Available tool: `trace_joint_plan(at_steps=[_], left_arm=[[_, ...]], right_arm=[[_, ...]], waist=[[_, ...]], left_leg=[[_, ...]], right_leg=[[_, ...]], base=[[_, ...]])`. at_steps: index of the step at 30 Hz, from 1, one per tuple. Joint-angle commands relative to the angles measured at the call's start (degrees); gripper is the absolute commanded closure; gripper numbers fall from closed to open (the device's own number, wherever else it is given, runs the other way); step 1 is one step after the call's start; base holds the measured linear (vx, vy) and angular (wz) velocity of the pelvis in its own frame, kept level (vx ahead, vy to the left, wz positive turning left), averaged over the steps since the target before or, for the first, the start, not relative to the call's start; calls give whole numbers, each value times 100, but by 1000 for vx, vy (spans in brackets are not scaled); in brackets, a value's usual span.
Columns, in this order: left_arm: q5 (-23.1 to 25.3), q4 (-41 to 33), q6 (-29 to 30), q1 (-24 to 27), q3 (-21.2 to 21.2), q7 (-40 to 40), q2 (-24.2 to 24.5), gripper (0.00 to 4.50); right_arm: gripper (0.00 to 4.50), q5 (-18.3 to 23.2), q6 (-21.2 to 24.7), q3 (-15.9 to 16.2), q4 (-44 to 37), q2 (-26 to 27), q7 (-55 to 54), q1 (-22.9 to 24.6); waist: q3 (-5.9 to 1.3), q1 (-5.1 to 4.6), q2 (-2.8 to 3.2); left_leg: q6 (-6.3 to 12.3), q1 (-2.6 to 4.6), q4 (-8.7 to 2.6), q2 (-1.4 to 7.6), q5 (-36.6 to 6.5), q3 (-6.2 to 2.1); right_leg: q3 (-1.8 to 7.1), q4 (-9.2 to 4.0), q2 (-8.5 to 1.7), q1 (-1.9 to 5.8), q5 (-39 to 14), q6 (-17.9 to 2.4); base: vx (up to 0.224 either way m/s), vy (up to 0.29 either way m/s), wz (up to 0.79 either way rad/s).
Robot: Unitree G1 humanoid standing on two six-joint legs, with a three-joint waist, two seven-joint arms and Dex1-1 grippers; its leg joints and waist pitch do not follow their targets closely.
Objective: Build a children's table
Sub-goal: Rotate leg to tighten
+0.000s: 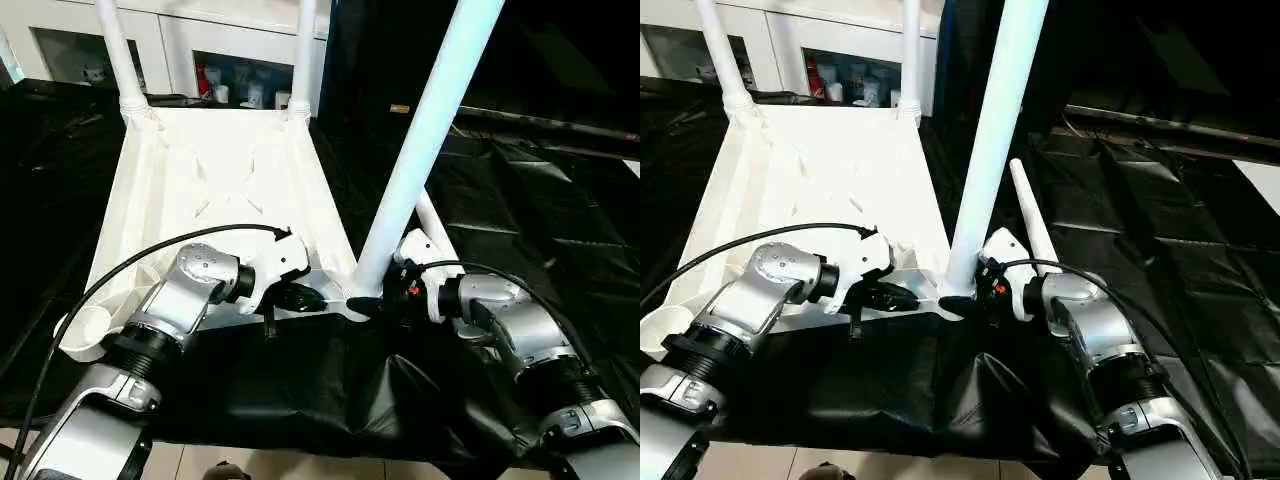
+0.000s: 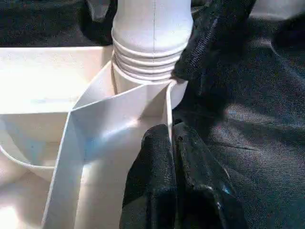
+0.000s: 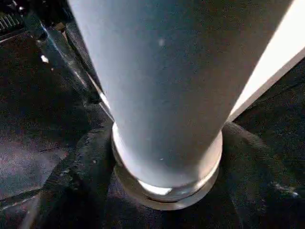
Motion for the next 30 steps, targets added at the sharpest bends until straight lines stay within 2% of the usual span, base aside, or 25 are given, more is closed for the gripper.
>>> trace_joint_plan(at_steps=[1,6,9,10,11,13,14,16,17,18,19,20,21,25,28,30], left_arm=[[-28,-144,37,115,-217,-93,-143,450],[-64,-201,86,191,-173,-34,-154,450],[-30,-96,150,169,-99,229,-256,450],[10,59,192,112,-24,546,-399,450],[34,161,218,73,28,750,-489,450],[107,388,237,-21,91,1125,-646,450],[194,648,269,-133,146,1527,-818,450],[268,974,387,-290,256,2132,-1104,450],[276,1069,434,-340,292,2316,-1211,450],[301,1273,519,-457,357,2741,-1448,450],[314,1365,559,-512,385,2950,-1563,450],[343,1482,587,-586,386,3176,-1719,450],[386,1592,596,-652,382,3363,-1851,450],[533,1834,528,-790,322,3678,-2049,450],[600,2055,425,-921,341,3814,-2059,450],[618,2138,389,-970,359,3838,-2033,450]], right_arm=[[148,19,20,23,8,-7,76,-13],[170,67,58,-21,-103,73,-25,142],[173,148,92,-203,-103,237,-372,213],[174,139,93,-353,8,386,-787,209],[175,120,86,-436,84,480,-1050,201],[175,69,5,-566,259,661,-1542,169],[175,42,-56,-728,466,879,-2101,108],[176,114,-37,-1012,711,1241,-2877,0],[176,155,-31,-1117,797,1377,-3157,-47],[176,232,-42,-1340,979,1674,-3747,-158],[176,265,-53,-1448,1064,1829,-4043,-214],[176,309,-114,-1561,1211,2028,-4404,-316],[176,339,-182,-1639,1337,2193,-4673,-409],[176,192,-423,-1541,1550,2439,-4931,-607],[176,53,-562,-1484,1571,2469,-4851,-667],[176,45,-606,-1516,1568,2452,-4803,-675]], waist=[[-338,7,34],[-345,-3,52],[-348,-18,86],[-334,-32,103],[-331,-37,96],[-318,-64,138],[-316,-85,126],[-317,-123,143],[-321,-129,138],[-331,-135,192],[-320,-157,180],[-331,-169,201],[-335,-176,203],[-355,-184,219],[-359,-179,207],[-357,-167,214]], left_leg=[[-13,110,-402,222,-1350,-90],[-27,116,-401,227,-1328,-92],[-42,121,-394,218,-1301,-84],[-85,116,-411,213,-1462,-88],[-128,127,-421,217,-1541,-96],[-281,156,-430,205,-1911,-119],[-283,148,-431,199,-1987,-112],[-366,159,-434,191,-2168,-145],[-369,161,-436,188,-2185,-155],[-367,166,-437,194,-2190,-168],[-357,152,-439,189,-2195,-154],[-389,170,-436,184,-2239,-161],[-388,155,-447,185,-2244,-168],[-302,126,-451,175,-2106,-153],[-232,113,-444,171,-1961,-137],[-200,114,-441,164,-1913,-129]], right_leg=[[198,-374,-320,219,-982,-1200],[198,-363,-314,218,-910,-1207],[204,-352,-301,213,-753,-1248],[207,-372,-300,202,-951,-1220],[202,-395,-304,201,-1079,-1193],[201,-474,-326,181,-1778,-1027],[209,-501,-331,161,-1942,-971],[200,-536,-335,132,-2341,-834],[191,-545,-332,138,-2420,-812],[194,-559,-346,124,-2422,-804],[202,-567,-330,113,-2396,-793],[196,-555,-321,93,-2371,-805],[188,-557,-313,108,-2287,-784],[189,-522,-282,140,-1693,-798],[190,-492,-269,164,-1405,-854],[194,-495,-276,170,-1400,-857]], base=[[0,0,0],[0,0,0],[0,0,0],[0,0,0],[0,0,0],[0,0,0],[0,0,0],[0,0,0],[0,0,0],[0,0,0],[0,0,0],[0,0,0],[0,0,0],[0,0,0],[0,0,0],[0,0,0]])
